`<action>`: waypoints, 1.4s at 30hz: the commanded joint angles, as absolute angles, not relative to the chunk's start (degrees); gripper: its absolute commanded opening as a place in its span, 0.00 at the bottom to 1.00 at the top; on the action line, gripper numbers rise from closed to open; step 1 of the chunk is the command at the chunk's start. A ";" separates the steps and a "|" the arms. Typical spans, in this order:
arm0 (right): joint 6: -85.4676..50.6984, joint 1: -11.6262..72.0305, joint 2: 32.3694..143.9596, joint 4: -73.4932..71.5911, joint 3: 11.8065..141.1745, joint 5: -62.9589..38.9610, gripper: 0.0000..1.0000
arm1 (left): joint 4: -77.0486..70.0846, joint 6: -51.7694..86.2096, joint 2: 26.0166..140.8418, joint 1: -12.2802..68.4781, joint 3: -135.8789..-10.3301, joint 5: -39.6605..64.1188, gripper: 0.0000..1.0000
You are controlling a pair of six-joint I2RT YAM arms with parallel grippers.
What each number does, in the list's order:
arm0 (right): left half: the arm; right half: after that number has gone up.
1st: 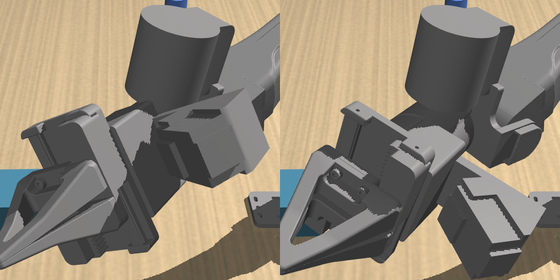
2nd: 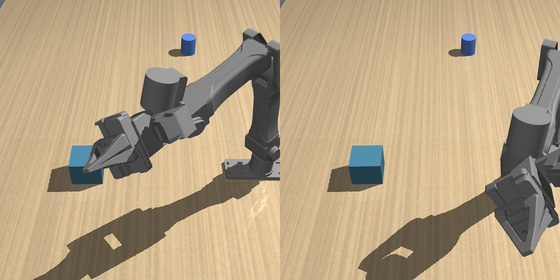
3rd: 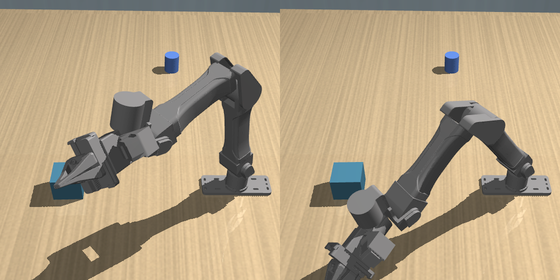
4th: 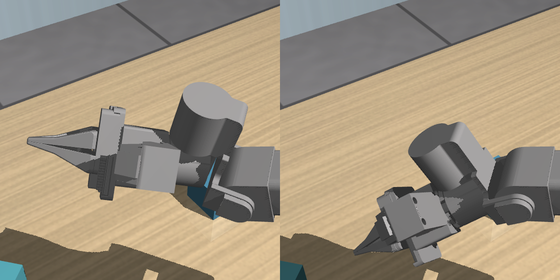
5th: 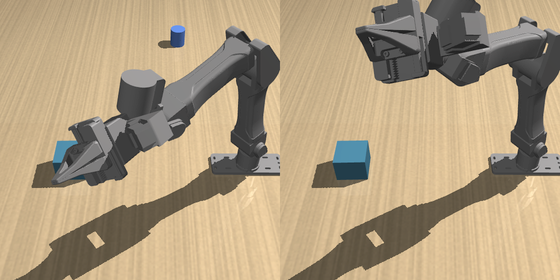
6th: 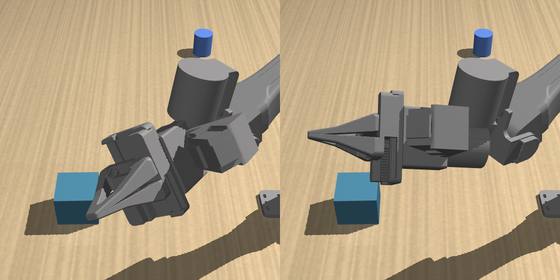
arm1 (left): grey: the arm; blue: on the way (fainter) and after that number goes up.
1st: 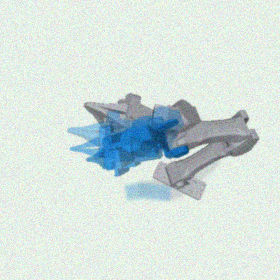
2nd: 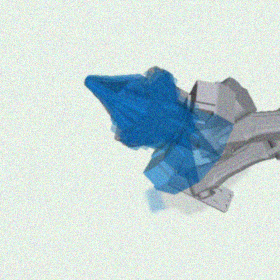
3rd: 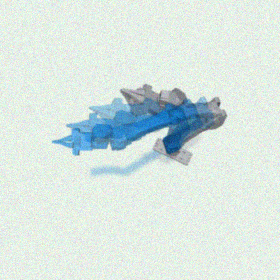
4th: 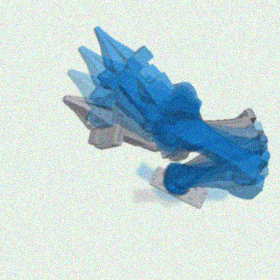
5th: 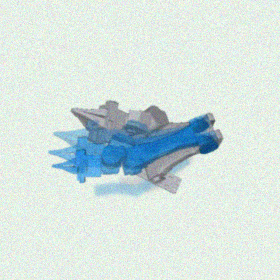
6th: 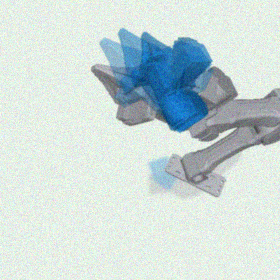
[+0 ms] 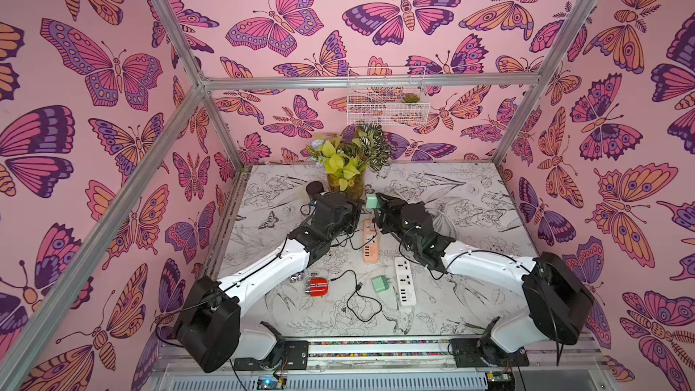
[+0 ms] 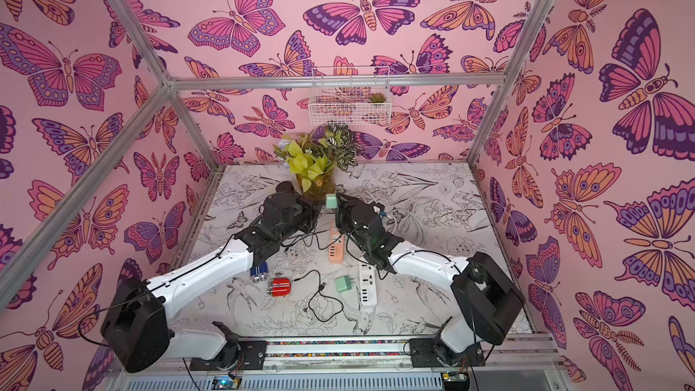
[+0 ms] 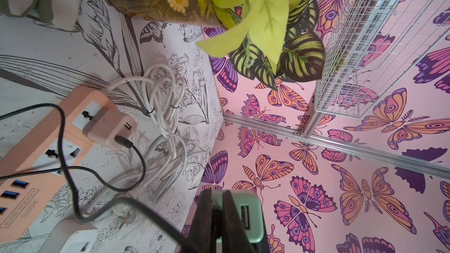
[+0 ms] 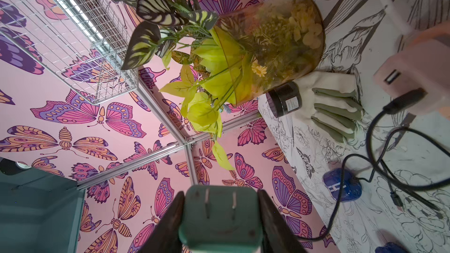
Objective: Charge the electric shaver
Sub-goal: Insert the charging cable into the plug, then insert the plug into the socket.
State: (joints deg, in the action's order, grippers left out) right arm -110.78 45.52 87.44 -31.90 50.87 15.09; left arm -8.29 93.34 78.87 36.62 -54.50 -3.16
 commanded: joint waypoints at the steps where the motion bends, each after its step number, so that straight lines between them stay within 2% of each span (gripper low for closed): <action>1: -110.69 47.50 86.95 -35.70 55.48 11.16 0.00 | -9.47 91.35 80.78 37.81 -53.44 4.70 0.00; 8: -110.25 47.25 85.63 -32.36 55.05 10.46 0.00 | -11.34 86.36 79.69 38.82 -53.66 10.07 0.00; 9: -109.84 46.78 84.48 -29.85 54.86 10.34 0.00 | -11.34 85.78 78.56 38.74 -52.79 10.11 0.03; 11: -108.99 45.35 81.63 -21.83 54.84 9.73 0.00 | -9.97 84.28 75.14 38.44 -50.69 9.36 0.30; 13: -108.00 43.58 79.11 -14.78 55.00 9.18 0.00 | -5.49 80.40 69.83 38.00 -49.66 8.03 0.53; 15: -107.50 41.22 77.70 -8.08 55.73 6.31 0.00 | -0.18 75.58 66.02 37.59 -49.96 6.97 0.68; 18: -107.14 37.86 76.69 1.18 57.20 1.78 0.00 | 6.52 66.95 60.95 37.44 -50.36 4.73 0.75; 19: -107.08 36.75 76.68 2.59 57.45 -0.13 0.00 | 8.02 63.94 59.38 37.25 -50.28 3.83 0.75; 23: -107.40 33.47 77.93 7.25 59.41 -9.06 0.00 | 7.86 48.85 56.97 37.09 -49.51 2.42 0.63; 27: -107.90 32.41 78.40 10.34 61.26 -14.61 0.00 | 2.16 36.28 61.54 37.04 -48.94 6.62 0.65; 33: -113.34 32.34 77.97 7.23 59.07 -19.80 0.00 | -10.45 31.72 69.86 37.77 -48.49 14.51 0.67; 42: -116.15 32.07 77.39 5.47 58.35 -22.23 0.00 | -14.94 31.12 77.42 39.36 -50.17 16.43 0.68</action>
State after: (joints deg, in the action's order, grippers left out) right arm -114.26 32.58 78.00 7.14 58.72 -20.29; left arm -11.49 32.97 76.25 39.07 -49.30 14.79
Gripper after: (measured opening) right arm 0.450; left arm 0.679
